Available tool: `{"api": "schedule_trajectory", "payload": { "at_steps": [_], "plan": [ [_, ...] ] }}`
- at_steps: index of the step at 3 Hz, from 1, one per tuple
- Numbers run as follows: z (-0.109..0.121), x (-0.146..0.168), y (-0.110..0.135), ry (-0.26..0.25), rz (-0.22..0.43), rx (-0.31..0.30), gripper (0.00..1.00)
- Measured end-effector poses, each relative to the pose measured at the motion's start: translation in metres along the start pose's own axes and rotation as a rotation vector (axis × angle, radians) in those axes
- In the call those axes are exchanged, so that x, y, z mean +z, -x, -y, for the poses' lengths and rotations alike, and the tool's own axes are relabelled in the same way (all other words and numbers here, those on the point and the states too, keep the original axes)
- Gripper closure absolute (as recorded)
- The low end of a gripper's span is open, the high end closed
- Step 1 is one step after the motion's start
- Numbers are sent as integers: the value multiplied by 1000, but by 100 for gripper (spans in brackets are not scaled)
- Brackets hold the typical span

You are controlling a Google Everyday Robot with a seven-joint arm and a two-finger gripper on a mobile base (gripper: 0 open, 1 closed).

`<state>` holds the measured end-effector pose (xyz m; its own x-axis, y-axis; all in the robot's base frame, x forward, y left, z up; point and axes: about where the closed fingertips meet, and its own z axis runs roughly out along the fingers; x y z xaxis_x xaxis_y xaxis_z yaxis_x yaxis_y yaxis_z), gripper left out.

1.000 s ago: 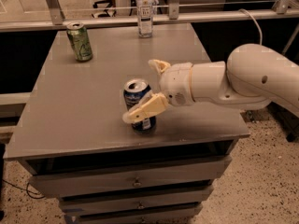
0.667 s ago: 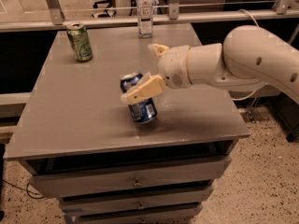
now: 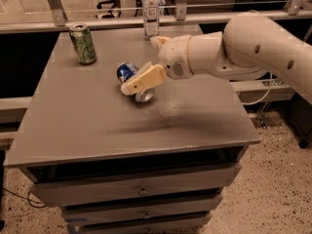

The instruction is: Knock pepsi can over

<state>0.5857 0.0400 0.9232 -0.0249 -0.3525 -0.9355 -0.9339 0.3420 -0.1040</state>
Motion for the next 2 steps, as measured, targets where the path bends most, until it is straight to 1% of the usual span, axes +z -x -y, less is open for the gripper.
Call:
{"api": "schedule_trajectory", "payload": {
  "at_steps": [2],
  "plan": [
    [-23, 9, -44, 62, -39, 81, 0]
  ]
}}
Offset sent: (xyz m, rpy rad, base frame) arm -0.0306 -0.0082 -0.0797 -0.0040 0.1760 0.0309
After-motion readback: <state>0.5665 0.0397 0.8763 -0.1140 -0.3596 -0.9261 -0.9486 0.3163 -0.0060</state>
